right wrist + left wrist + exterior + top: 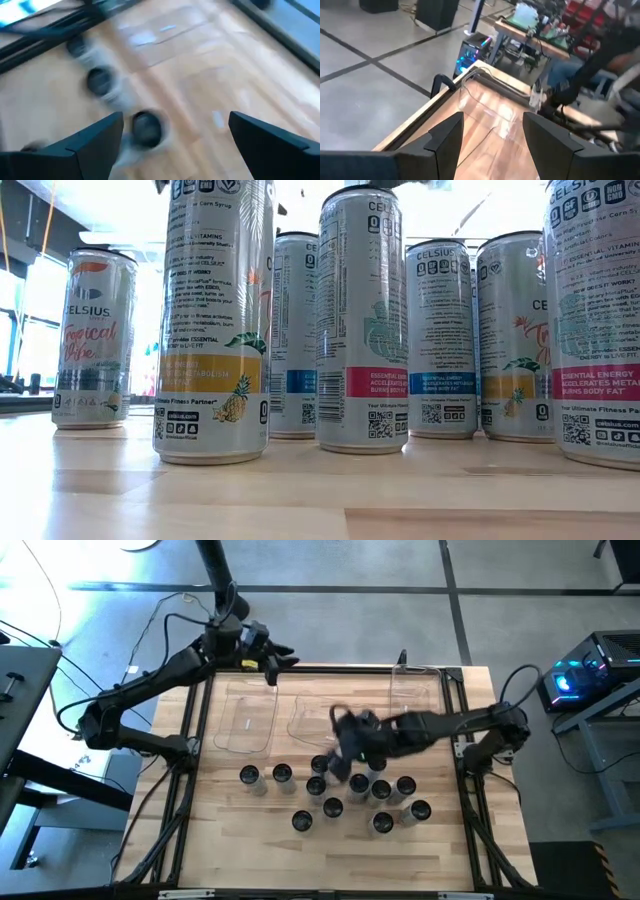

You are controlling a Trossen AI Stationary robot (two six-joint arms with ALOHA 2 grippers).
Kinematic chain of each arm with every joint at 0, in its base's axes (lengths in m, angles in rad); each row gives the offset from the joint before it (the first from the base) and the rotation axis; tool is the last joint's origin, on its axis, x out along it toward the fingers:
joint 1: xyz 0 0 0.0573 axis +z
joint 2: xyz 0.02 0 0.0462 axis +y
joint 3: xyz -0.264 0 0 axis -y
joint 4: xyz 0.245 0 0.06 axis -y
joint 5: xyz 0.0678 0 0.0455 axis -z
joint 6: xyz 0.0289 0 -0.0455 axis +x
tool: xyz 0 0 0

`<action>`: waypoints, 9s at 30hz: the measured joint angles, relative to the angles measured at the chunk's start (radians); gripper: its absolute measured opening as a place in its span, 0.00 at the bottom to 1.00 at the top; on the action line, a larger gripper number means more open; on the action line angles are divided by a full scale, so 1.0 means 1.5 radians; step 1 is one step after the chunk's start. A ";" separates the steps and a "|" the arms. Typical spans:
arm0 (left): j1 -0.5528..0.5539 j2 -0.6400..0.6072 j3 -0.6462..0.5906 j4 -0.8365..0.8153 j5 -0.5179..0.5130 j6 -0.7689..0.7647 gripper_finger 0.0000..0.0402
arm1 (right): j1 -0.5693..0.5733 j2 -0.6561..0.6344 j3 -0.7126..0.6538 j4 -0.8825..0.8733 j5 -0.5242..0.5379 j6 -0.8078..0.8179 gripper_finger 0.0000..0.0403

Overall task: Sort soda cans
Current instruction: Adjust the top center transparent bin, then put the white-yellow soda can into the top left transparent bin

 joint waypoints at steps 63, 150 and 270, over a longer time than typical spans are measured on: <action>-0.228 0.153 -0.151 -0.195 -0.030 -0.218 0.00 | -0.428 0.050 -0.229 0.075 -0.310 -0.246 0.00; -0.058 0.240 0.042 -0.408 -0.219 0.270 0.00 | -0.392 -0.013 -0.272 0.119 -0.398 -0.094 0.00; -0.490 -0.086 0.041 -0.671 -0.174 0.047 0.79 | -0.182 -0.106 -0.181 0.213 -0.324 -0.115 0.45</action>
